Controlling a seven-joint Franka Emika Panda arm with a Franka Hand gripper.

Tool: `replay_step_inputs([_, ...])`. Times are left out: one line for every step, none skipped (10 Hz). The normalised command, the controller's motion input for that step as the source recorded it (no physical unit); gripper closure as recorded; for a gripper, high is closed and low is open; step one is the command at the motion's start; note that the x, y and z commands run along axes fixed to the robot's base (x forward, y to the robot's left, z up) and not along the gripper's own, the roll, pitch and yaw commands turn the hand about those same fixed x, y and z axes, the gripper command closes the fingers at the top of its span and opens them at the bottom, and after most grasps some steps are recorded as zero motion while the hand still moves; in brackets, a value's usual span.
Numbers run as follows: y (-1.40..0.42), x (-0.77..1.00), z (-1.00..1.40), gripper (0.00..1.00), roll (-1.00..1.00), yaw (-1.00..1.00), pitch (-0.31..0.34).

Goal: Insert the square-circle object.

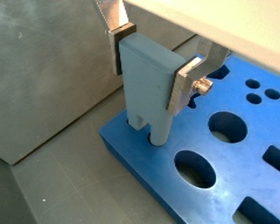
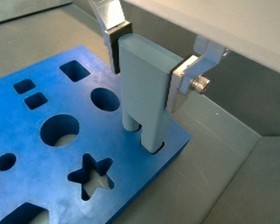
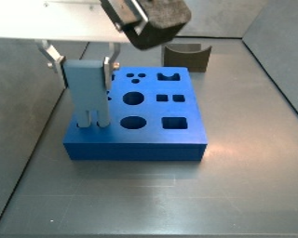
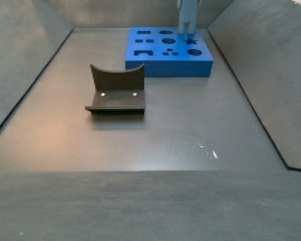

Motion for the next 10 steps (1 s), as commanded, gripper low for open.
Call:
replay_step_inputs([0.00, 0.00, -0.30, 1.00, 0.00, 0.00, 0.000])
replay_step_inputs([0.00, 0.00, -0.30, 1.00, -0.03, 0.00, 0.000])
replay_step_inputs([0.00, 0.00, -0.43, 1.00, -0.13, 0.00, -0.083])
replay_step_inputs([-0.02, 0.01, -0.65, 1.00, -0.13, 0.00, -0.019])
replay_step_inputs([0.00, 0.00, 0.00, 1.00, 0.04, 0.00, 0.000])
replay_step_inputs([-0.12, 0.00, 0.00, 1.00, 0.05, 0.00, 0.000])
replay_step_inputs([0.00, 0.00, -0.04, 1.00, 0.00, 0.00, 0.000])
replay_step_inputs([-0.03, -0.05, -0.42, 1.00, 0.00, 0.00, -0.101])
replay_step_inputs([0.00, -0.06, -0.19, 1.00, -0.05, 0.00, -0.069])
replay_step_inputs([0.00, 0.00, 0.00, 1.00, 0.00, 0.00, 0.000])
